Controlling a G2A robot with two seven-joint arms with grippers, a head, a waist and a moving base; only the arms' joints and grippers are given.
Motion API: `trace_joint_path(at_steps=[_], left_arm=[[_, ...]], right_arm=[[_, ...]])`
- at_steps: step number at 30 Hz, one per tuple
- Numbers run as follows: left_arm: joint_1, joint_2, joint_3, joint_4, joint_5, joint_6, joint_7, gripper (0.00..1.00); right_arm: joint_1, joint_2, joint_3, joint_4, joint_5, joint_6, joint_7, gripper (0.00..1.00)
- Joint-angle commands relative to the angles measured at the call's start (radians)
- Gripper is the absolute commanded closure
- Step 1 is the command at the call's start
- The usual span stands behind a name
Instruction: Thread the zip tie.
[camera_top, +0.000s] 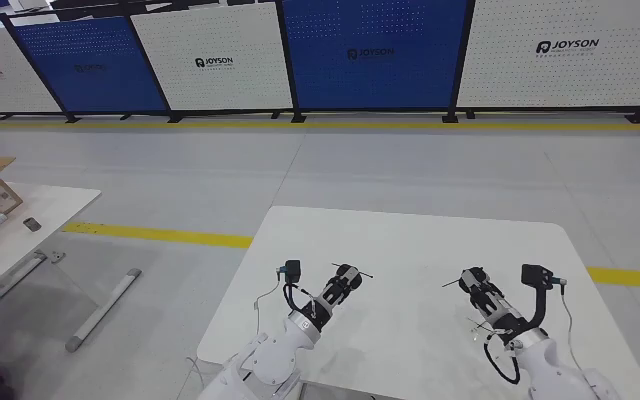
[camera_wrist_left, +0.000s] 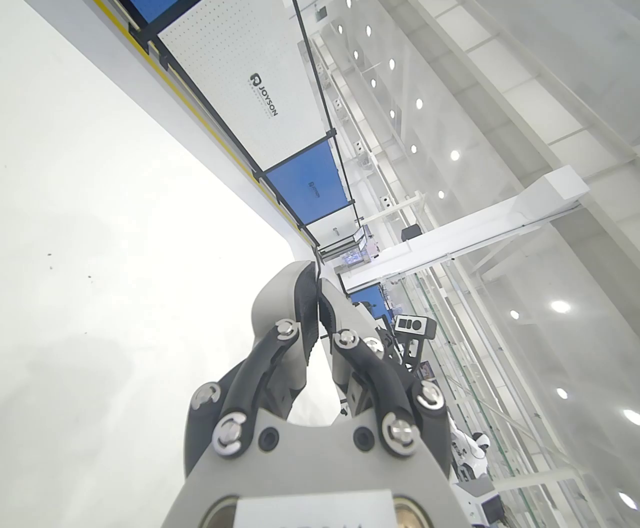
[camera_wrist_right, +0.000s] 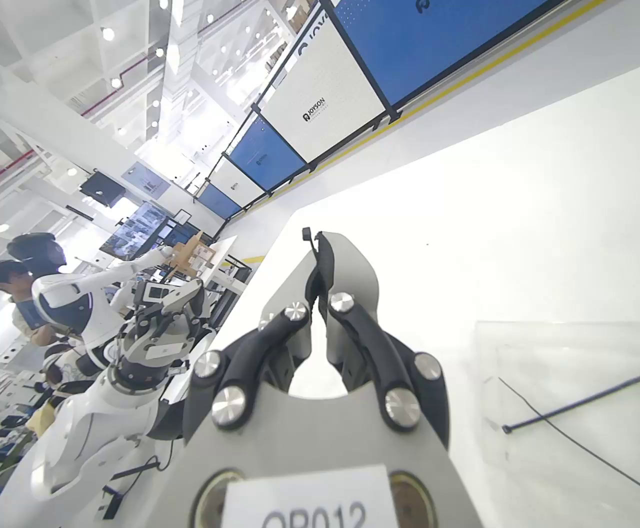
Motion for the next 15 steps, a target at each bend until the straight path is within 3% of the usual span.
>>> trace_joint_path(at_steps=[1,4,9,12,15], left_arm=[[0.000,0.000,0.000,0.000,0.000,0.000,0.000,1.00],[0.000,0.000,0.000,0.000,0.000,0.000,0.000,1.00],[0.000,0.000,0.000,0.000,0.000,0.000,0.000,1.00],[0.000,0.000,0.000,0.000,0.000,0.000,0.000,1.00],[0.000,0.000,0.000,0.000,0.000,0.000,0.000,1.00]], right_arm=[[-0.008,-0.005,-0.003,0.020,0.025,-0.039,-0.033,1.00],[-0.028,-0.018,-0.025,0.067,0.075,-0.151,-0.134,1.00],[-0.046,-0.042,-0.086,0.085,0.044,-0.252,-0.314,1.00],[-0.046,-0.058,-0.129,0.078,-0.024,-0.233,-0.416,1.00],[-0.020,-0.080,-0.190,0.093,-0.093,-0.166,-0.503,1.00]])
